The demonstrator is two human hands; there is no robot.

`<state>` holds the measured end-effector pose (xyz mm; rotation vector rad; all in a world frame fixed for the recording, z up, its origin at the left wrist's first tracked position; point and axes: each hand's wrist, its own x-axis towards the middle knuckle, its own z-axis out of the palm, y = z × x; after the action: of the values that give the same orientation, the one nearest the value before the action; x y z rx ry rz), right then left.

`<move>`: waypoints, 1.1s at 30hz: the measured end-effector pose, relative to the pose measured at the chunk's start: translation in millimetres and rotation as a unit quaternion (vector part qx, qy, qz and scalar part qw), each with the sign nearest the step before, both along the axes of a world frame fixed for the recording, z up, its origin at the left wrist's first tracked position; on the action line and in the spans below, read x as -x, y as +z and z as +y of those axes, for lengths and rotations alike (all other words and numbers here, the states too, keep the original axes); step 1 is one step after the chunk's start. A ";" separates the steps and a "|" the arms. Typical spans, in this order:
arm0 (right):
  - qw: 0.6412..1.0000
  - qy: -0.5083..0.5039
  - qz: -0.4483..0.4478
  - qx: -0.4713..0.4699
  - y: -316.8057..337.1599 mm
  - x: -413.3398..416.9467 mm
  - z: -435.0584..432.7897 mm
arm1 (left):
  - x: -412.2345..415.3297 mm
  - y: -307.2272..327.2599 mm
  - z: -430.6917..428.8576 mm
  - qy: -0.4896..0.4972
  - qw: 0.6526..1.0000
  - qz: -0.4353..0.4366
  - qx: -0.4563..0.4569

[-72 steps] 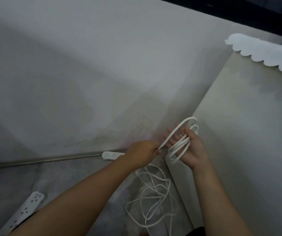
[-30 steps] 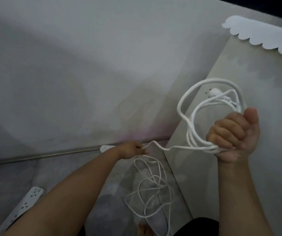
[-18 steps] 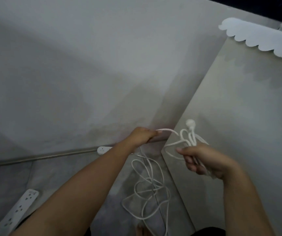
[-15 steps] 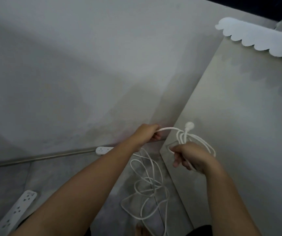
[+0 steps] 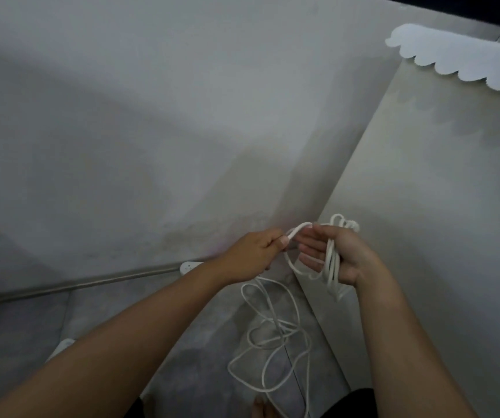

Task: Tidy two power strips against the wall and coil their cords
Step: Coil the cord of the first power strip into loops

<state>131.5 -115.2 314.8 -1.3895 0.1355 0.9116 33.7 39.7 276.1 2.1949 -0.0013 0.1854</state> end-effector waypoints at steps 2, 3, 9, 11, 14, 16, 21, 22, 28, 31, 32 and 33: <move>1.000 0.010 0.011 -0.026 0.2 6.9 9.6 | 2.4 2.5 -0.6 -0.002 0.999 0.011 0.038; 0.998 0.010 0.020 -0.053 1.2 9.5 14.2 | 2.9 2.3 -0.8 -0.005 0.998 0.023 0.059; 0.950 -0.084 0.064 -0.293 15.0 9.2 23.0 | 13.8 -28.2 0.5 -0.084 0.980 0.141 -0.109; 0.942 -0.084 0.067 -0.317 17.7 8.1 23.1 | 13.7 -34.9 4.7 -0.038 0.991 0.123 -0.041; 0.939 -0.081 0.085 -0.325 15.3 6.5 25.1 | 9.6 -23.7 4.5 0.019 0.953 0.137 0.271; 0.954 -0.068 0.056 -0.285 13.3 6.2 29.1 | 3.9 -8.6 3.5 0.058 0.848 0.128 0.510; 0.965 0.099 -0.011 -0.242 15.0 21.1 38.9 | -8.5 15.5 19.1 0.139 0.813 0.144 0.547; 0.952 0.154 -0.003 -0.264 16.3 26.0 40.2 | -10.5 14.2 19.2 0.136 0.826 0.162 0.523; 0.813 0.366 0.076 -0.446 23.1 44.3 41.2 | -9.9 10.1 16.3 -0.041 0.799 0.211 0.561; 0.773 0.399 0.060 -0.490 24.9 51.4 41.3 | -5.7 15.3 28.6 -0.055 0.787 0.206 0.579; 0.764 0.402 0.056 -0.501 25.5 52.2 41.3 | -2.7 18.7 34.3 -0.067 0.785 0.201 0.582; 0.758 0.403 0.054 -0.510 25.8 52.2 41.0 | 0.8 22.7 40.2 -0.083 0.785 0.197 0.582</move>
<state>79.2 -74.2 340.7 -0.2892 -0.8457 1.4536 33.0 79.9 298.7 0.9367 0.1229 -0.3197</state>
